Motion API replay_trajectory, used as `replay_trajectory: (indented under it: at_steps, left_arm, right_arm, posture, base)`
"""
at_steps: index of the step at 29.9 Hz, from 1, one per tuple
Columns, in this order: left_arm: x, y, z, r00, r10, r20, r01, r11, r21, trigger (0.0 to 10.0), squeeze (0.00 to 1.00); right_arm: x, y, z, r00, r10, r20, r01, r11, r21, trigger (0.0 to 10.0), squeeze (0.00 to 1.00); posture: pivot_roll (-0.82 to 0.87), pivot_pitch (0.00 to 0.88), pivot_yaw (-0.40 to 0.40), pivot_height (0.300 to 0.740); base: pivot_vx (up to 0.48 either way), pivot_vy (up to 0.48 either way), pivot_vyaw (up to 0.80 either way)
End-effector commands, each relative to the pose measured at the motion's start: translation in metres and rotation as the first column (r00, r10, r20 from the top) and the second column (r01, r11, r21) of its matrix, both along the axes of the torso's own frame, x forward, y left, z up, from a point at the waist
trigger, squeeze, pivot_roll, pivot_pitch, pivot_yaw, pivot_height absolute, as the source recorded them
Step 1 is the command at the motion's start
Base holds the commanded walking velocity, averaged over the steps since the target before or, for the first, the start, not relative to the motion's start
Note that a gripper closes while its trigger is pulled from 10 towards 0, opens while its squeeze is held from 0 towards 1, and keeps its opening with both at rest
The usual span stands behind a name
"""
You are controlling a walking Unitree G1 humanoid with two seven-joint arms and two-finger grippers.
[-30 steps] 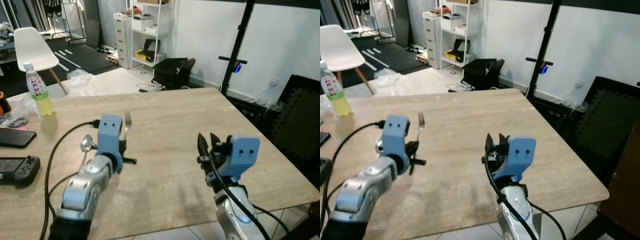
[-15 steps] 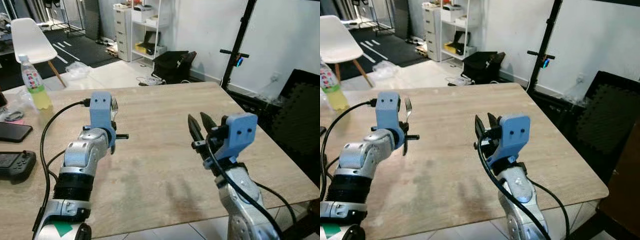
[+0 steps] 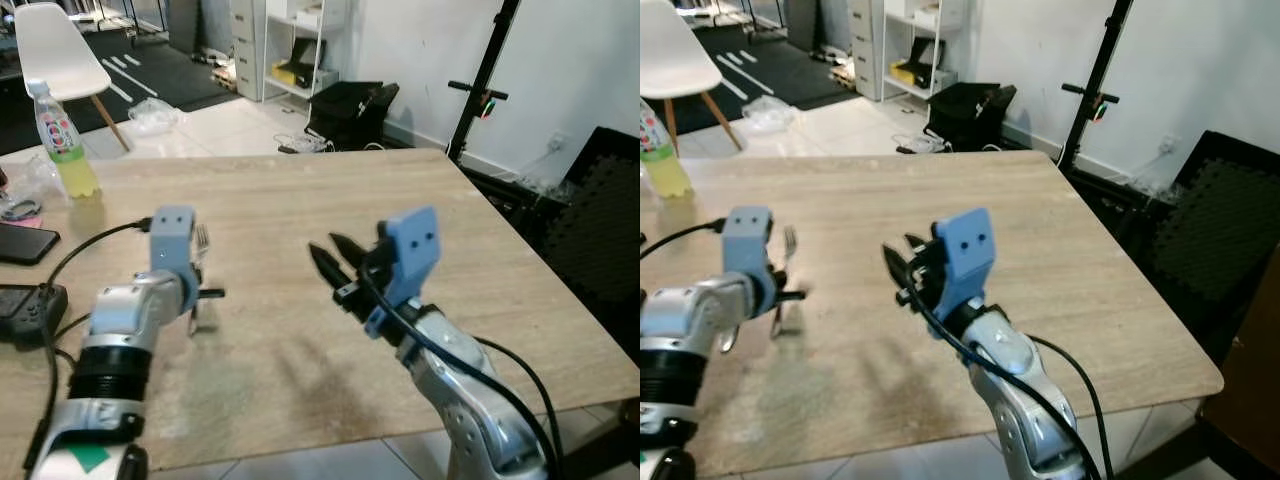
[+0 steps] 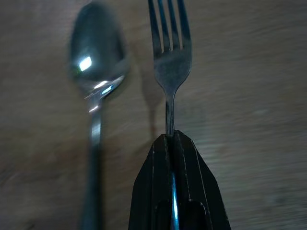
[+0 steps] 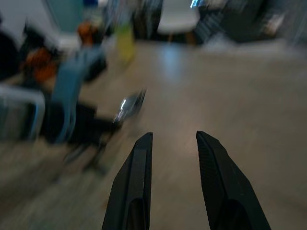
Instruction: Setting the table
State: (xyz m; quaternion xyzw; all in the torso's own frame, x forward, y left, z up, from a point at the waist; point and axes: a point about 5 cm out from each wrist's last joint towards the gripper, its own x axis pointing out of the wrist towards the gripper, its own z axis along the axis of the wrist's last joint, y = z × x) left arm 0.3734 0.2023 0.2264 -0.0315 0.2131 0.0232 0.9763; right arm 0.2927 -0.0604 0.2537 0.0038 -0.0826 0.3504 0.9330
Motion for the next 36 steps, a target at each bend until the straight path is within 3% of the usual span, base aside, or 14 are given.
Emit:
replay_trajectory:
  at_steps: [1, 8, 14, 25, 26, 27, 28, 36]
  left_arm:
    - [-0.003, 0.002, -0.002, 1.000, -0.008, -0.014, 0.008, 1.000, -0.008, 10.0, 0.00]
    - [-0.002, 0.003, -0.005, 0.999, -0.033, -0.021, 0.033, 0.999, -0.019, 10.0, 0.00]
    - [0.004, 0.000, -0.005, 0.995, -0.099, -0.024, 0.099, 0.995, 0.010, 10.0, 0.00]
    - [0.013, 0.008, -0.011, 0.993, -0.112, -0.040, 0.115, 0.990, 0.085, 10.0, 0.00]
    - [0.013, 0.007, -0.013, 0.992, -0.118, -0.043, 0.121, 0.989, 0.084, 10.0, 0.40]
    - [0.013, 0.007, -0.013, 0.992, -0.118, -0.043, 0.121, 0.989, 0.084, 10.0, 0.40]
    - [0.013, 0.006, -0.013, 0.992, -0.118, -0.044, 0.122, 0.989, 0.079, 10.0, 1.00]
    - [0.016, 0.000, -0.012, 0.991, -0.130, -0.036, 0.132, 0.991, 0.039, 10.0, 1.00]
  right_arm:
    - [0.000, 0.003, -0.009, 0.994, 0.056, -0.090, -0.059, 0.998, -0.025, 10.0, 0.00]
    - [0.000, 0.003, -0.007, 0.993, 0.084, -0.081, -0.087, 0.996, -0.037, 10.0, 0.00]
    - [-0.004, 0.005, 0.000, 0.993, 0.093, -0.074, -0.094, 0.996, -0.011, 10.0, 0.00]
    - [-0.010, 0.002, 0.007, 0.995, 0.082, -0.056, -0.080, 0.996, 0.039, 10.0, 0.00]
    - [-0.011, 0.002, 0.008, 0.995, 0.080, -0.054, -0.077, 0.996, 0.045, 10.0, 0.00]
    - [-0.011, 0.002, 0.008, 0.995, 0.080, -0.054, -0.077, 0.996, 0.045, 10.0, 0.00]
    - [-0.010, 0.002, 0.007, 0.996, 0.075, -0.055, -0.072, 0.996, 0.047, 10.0, 0.00]
    - [-0.010, 0.002, 0.009, 0.996, 0.065, -0.057, -0.062, 0.996, 0.060, 10.0, 0.00]
  posture:
    - [0.19, 0.159, -0.006, 0.740]
    - [0.19, 0.162, -0.020, 0.740]
    - [0.18, 0.166, -0.017, 0.740]
    - [0.15, 0.177, 0.011, 0.740]
    - [0.15, 0.178, 0.015, 0.740]
    - [0.15, 0.178, 0.015, 0.740]
    - [0.15, 0.178, 0.015, 0.740]
    - [0.15, 0.180, 0.015, 0.740]
  base:
    - [0.000, 0.000, 0.00]
    - [0.000, 0.000, 0.00]
    - [0.000, 0.000, 0.00]
    - [0.000, 0.000, 0.00]
    - [0.000, 0.000, 0.00]
    - [0.000, 0.000, 0.00]
    - [0.000, 0.000, 0.00]
    - [0.000, 0.000, 0.00]
